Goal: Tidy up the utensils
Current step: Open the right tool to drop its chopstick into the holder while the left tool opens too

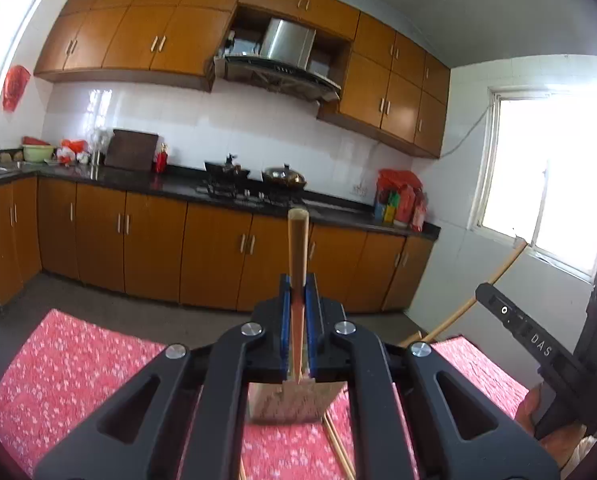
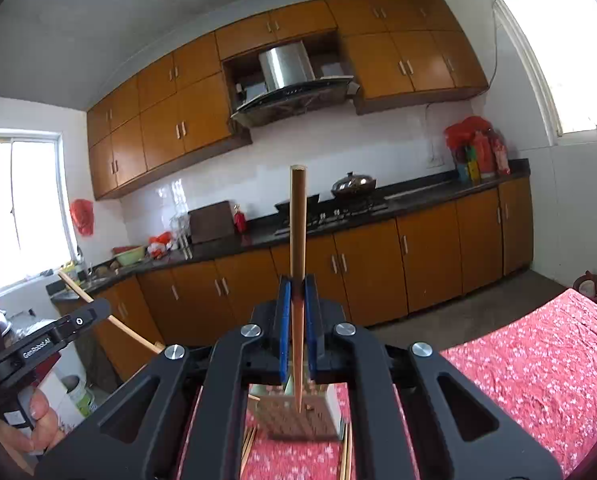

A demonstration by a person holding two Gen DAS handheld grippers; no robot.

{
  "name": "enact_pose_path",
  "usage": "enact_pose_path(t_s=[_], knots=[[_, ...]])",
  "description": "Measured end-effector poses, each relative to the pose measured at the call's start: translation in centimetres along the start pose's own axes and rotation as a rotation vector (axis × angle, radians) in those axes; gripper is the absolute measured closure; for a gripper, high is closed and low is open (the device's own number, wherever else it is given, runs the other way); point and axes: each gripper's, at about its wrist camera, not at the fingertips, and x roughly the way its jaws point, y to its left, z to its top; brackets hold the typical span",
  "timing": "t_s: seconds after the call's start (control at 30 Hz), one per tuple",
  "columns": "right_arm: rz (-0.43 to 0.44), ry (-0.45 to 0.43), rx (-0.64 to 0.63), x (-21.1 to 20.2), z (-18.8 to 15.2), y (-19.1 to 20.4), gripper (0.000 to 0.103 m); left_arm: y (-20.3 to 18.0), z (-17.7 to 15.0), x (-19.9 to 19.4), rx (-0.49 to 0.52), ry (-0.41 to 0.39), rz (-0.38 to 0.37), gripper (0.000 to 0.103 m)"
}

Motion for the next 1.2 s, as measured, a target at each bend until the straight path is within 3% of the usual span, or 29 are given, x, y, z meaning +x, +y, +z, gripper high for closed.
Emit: enact_pose_path(t_s=[0.23, 0.6, 0.63, 0.7, 0.73, 0.77, 1.03, 1.2], knots=[[-0.034, -0.052, 0.008, 2.2, -0.2, 0.0, 0.096, 0.0, 0.3, 3.0, -0.004, -0.012, 0.026, 0.095], [-0.065, 0.103, -0.008, 6.1, -3.3, 0.0, 0.095, 1.7, -2.8, 8.5, -0.022, 0.092, 0.066, 0.095], [-0.066, 0.116, -0.006, 6.2, -3.4, 0.0, 0.093, 1.7, -2.9, 8.6, -0.02, 0.088, 0.073, 0.095], [-0.062, 0.129, -0.001, 6.4, -3.3, 0.0, 0.08, 1.9, -2.8, 8.7, -0.02, 0.091, 0.075, 0.091], [-0.063, 0.127, 0.001, 6.4, -3.3, 0.0, 0.067, 2.0, -2.6, 8.7, -0.027, 0.096, 0.069, 0.089], [-0.068, 0.117, 0.0, 6.2, -3.2, 0.0, 0.065, 2.1, -2.5, 8.5, -0.031, 0.094, 0.072, 0.084], [-0.067, 0.071, -0.022, 4.1, -1.8, 0.6, 0.065, 2.5, -1.8, 6.9, -0.05, 0.069, 0.073, 0.081], [-0.115, 0.061, -0.027, 1.5, -1.6, -0.6, 0.065, 3.3, -2.1, 4.3, -0.039, 0.062, 0.1, 0.081]])
